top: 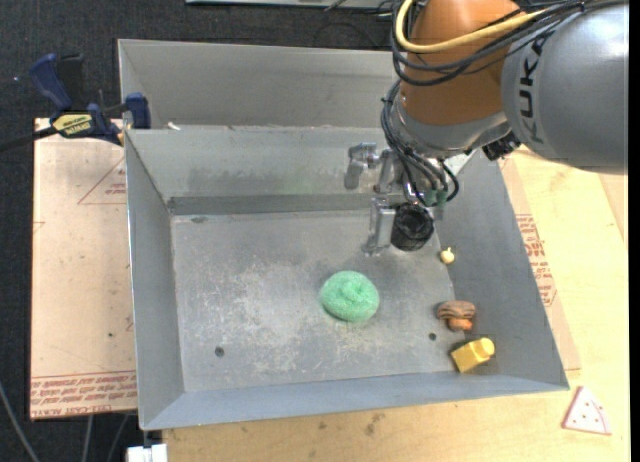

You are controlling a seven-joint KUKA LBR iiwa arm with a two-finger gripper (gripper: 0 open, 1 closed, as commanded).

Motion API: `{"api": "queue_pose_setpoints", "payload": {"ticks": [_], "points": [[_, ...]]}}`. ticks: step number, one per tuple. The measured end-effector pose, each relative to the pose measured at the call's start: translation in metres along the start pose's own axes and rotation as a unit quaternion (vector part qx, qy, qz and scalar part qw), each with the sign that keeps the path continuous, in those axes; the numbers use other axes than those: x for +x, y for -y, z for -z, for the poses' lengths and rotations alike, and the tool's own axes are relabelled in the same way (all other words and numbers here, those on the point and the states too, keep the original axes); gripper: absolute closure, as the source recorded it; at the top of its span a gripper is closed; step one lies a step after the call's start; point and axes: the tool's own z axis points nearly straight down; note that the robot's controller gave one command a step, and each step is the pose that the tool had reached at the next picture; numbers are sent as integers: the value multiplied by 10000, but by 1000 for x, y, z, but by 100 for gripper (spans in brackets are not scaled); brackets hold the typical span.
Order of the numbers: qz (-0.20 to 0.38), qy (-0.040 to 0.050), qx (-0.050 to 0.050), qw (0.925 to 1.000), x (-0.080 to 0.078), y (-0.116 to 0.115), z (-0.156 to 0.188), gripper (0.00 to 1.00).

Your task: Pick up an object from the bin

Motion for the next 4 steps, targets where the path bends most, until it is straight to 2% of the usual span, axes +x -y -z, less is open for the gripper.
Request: {"api": "queue_pose_setpoints", "payload": {"ticks": [1, 2, 3, 4], "points": [[-3, 41, -2, 10000, -1, 0, 5, 0], [278, 68, 0, 9996, 14, 3, -42, 0], [553, 37, 2, 9985, 33, -9, -92, 0], [-156, 35, 4, 9999, 48, 16, -126, 100]]}}
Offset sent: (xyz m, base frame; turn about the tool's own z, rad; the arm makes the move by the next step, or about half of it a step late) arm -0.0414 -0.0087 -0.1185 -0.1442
